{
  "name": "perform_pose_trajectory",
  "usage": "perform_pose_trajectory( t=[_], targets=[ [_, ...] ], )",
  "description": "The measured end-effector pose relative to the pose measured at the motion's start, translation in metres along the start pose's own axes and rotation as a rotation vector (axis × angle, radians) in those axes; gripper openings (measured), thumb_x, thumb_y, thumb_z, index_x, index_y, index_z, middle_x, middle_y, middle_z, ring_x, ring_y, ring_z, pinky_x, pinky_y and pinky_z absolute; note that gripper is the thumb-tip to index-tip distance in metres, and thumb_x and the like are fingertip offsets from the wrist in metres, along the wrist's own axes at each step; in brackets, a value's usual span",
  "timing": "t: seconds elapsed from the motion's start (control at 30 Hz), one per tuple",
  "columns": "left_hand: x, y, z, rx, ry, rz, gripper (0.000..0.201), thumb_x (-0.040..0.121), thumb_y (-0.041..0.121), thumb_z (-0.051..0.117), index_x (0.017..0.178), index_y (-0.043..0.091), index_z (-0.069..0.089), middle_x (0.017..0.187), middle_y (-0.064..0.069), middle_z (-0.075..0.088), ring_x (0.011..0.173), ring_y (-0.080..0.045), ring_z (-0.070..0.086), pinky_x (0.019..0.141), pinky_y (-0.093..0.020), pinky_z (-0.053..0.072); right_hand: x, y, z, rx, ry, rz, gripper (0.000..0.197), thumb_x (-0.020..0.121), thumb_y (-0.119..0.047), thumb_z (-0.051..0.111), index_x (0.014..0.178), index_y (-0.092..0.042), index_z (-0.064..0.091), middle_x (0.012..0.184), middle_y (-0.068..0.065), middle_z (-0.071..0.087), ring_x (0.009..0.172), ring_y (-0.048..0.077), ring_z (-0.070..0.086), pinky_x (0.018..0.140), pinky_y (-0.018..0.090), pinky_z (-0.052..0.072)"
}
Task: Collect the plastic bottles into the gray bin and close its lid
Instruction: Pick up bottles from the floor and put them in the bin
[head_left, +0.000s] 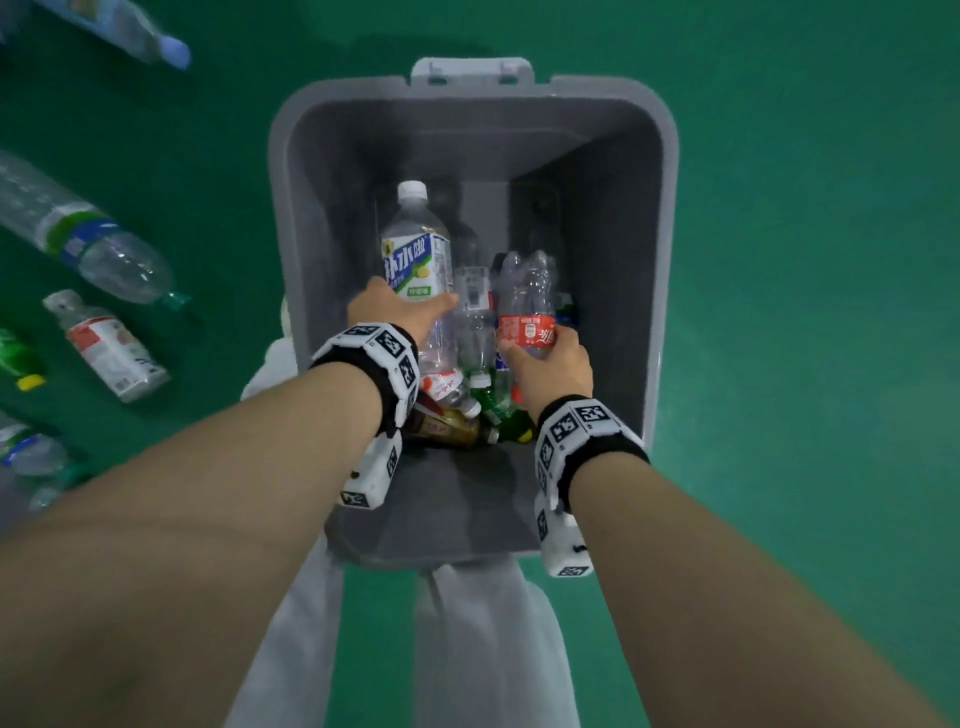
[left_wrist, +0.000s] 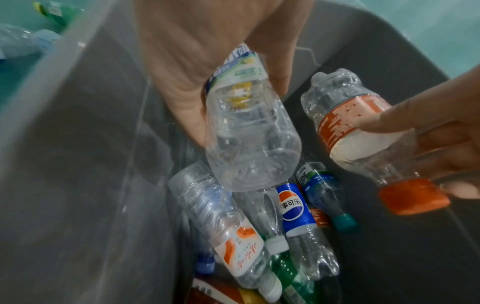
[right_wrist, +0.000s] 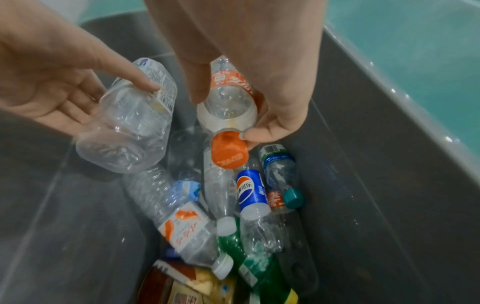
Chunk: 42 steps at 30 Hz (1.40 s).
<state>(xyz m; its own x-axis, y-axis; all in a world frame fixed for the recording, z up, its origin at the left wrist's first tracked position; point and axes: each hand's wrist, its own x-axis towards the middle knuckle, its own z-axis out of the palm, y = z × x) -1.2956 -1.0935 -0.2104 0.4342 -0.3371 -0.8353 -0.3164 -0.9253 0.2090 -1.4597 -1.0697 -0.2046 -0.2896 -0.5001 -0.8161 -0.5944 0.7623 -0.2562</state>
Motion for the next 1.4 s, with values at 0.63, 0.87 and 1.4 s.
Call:
perform_pose_trajectory(
  t=[0.63, 0.87, 1.4],
  targets=[
    [0.122, 0.035, 0.02, 0.174, -0.201, -0.198, 0.085, 0.065, 0.072, 0.065, 0.126, 0.013, 0.054, 0.116, -0.01, 0.063, 0.101, -0.03, 0.062, 0.093, -0.035, 0.05, 0.129, -0.07, 0.058, -0.088, 0.045, 0.226, 0.056, 0.089, -0.031, 0.057, 0.135, -0.004, 0.04, 0.134, 0.016, 0.044, 0.118, 0.035, 0.051, 0.092, 0.037, 0.043],
    [0.134, 0.036, 0.034, 0.124, -0.256, -0.228, 0.075, 0.064, 0.069, 0.069, 0.119, 0.022, 0.055, 0.111, -0.006, 0.063, 0.101, -0.029, 0.061, 0.098, -0.041, 0.047, 0.147, -0.073, 0.067, -0.134, -0.036, 0.328, 0.066, 0.084, -0.032, 0.068, 0.137, -0.005, 0.04, 0.136, 0.015, 0.043, 0.122, 0.036, 0.049, 0.1, 0.046, 0.045],
    [0.1, 0.034, 0.026, 0.231, -0.189, -0.066, 0.04, 0.08, 0.045, 0.061, 0.105, 0.015, 0.06, 0.106, -0.009, 0.066, 0.095, -0.029, 0.064, 0.092, -0.04, 0.052, 0.113, -0.056, 0.043, -0.204, -0.013, 0.115, 0.032, 0.092, -0.023, 0.052, 0.121, -0.011, 0.054, 0.124, 0.016, 0.057, 0.111, 0.033, 0.057, 0.081, 0.032, 0.044]
  ],
)
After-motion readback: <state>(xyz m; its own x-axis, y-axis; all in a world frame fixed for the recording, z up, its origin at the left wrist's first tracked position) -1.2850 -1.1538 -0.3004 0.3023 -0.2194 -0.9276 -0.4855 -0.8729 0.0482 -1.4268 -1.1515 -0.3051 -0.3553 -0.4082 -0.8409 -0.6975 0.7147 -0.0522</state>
